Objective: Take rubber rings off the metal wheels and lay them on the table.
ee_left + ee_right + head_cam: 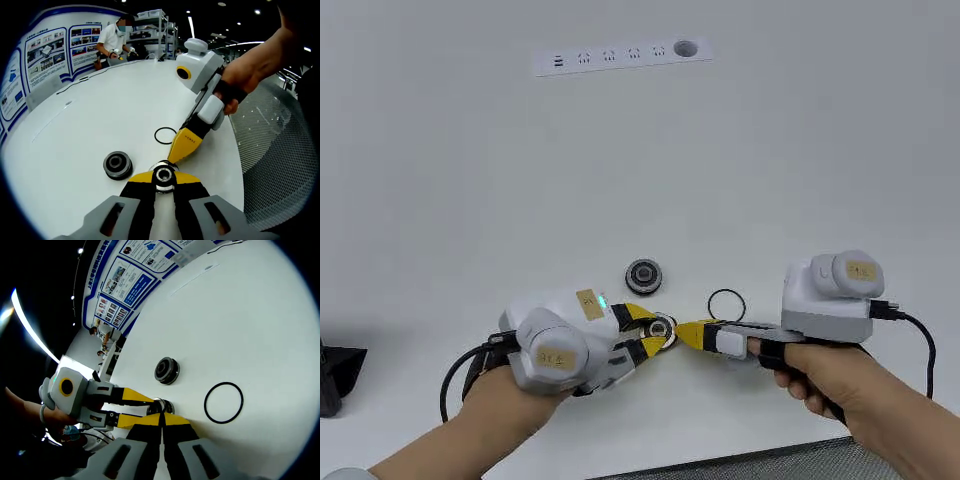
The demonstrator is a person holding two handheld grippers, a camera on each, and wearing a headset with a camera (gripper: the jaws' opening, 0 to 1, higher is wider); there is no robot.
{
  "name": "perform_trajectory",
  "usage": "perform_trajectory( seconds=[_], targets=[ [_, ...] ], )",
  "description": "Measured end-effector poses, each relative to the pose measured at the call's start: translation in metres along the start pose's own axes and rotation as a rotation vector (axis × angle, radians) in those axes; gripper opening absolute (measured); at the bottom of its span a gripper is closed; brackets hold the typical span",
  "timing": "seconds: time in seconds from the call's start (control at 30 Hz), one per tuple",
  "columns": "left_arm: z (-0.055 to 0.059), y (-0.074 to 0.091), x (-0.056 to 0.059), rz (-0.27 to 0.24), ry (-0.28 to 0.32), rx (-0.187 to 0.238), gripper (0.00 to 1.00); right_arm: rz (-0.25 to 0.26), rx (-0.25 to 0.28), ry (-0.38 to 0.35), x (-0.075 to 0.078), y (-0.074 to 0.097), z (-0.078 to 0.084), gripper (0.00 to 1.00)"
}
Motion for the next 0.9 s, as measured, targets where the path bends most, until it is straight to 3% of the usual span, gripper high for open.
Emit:
perform_trajectory(
  seconds=[0.6, 0.9],
  targets=[
    [0.000, 0.000, 0.000, 0.000, -0.001, -0.002, 0.14, -0.020, 0.006, 0.007, -0.009, -0.002, -0.001, 0.02],
    [0.000, 0.000, 0.000, 0.001, 0.000, -0.001, 0.14, -0.066, 0.027, -0.001, -0.019, -0.004, -0.006, 0.02]
  ],
)
Point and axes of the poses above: the centre of the closed fingertips' face, and the gripper's own axes: y roughly backward along the fingers, x roughly to its right, z roughly out of its underside, the point moved 4 cm from there along y, roughly backward along the fingers, and after that the axes turned 2 degrees about -x, right-handed, at the moved point
